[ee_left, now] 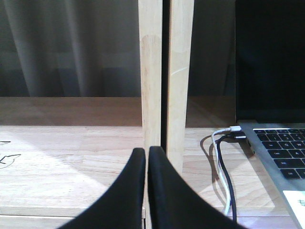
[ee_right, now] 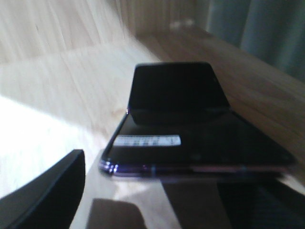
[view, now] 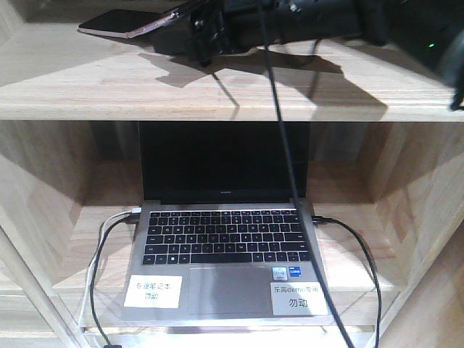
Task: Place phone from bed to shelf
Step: 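Lower the phone flat onto the upper shelf and open the right gripper, then withdraw the open right gripper away from the phone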
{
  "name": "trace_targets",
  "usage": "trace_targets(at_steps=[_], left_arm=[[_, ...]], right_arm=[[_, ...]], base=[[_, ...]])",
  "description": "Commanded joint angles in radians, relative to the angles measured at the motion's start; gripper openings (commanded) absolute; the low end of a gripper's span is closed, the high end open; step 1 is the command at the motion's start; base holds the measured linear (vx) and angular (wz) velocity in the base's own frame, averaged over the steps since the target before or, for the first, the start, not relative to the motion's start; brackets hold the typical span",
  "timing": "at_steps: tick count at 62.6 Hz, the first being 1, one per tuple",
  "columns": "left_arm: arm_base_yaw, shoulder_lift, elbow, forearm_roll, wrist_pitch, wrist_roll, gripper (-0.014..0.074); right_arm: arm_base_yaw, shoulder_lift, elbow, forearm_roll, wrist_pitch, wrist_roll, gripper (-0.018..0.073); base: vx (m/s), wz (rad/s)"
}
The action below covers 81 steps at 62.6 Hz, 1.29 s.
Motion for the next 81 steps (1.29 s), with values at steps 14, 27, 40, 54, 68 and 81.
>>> trace_targets(at_steps=[14,27,40,54,68,81], left_arm=[[0.001,-0.007,0.002,-0.006,-0.073,-0.004,0.0001],[0.001,-0.007,0.002,-0.006,-0.073,-0.004,0.0001],[0.001,-0.007,0.002,-0.006,-0.073,-0.004,0.0001],[0.001,-0.007,0.002,-0.006,-0.073,-0.004,0.0001],[0.001,-0.007,0.002,-0.006,-0.073,-0.004,0.0001],[0.001,-0.007,0.002,-0.006,-0.073,-0.004,0.0001]], right_arm=[[-0.004,-0.134,-0.030,-0.100,-0.030,0.054,0.0551],[-0.004,-0.171,-0.030,-0.158,-0.010,0.103,0.0551],[-0.004,-0.204,-0.030,-0.171,0.004,0.127,0.0551],[-0.004,-0.223,-0.030,-0.174,0.016,0.151,0.0507],[-0.004,-0.226,-0.030,-0.174,0.017,0.180,0.0368],[-0.004,-0.235,-0.030,-0.171,0.019,0.180,0.0128]], base=[[0.00,0.00],[0.00,0.00],[0.00,0.00],[0.00,0.00],[0.00,0.00],[0.00,0.00]])
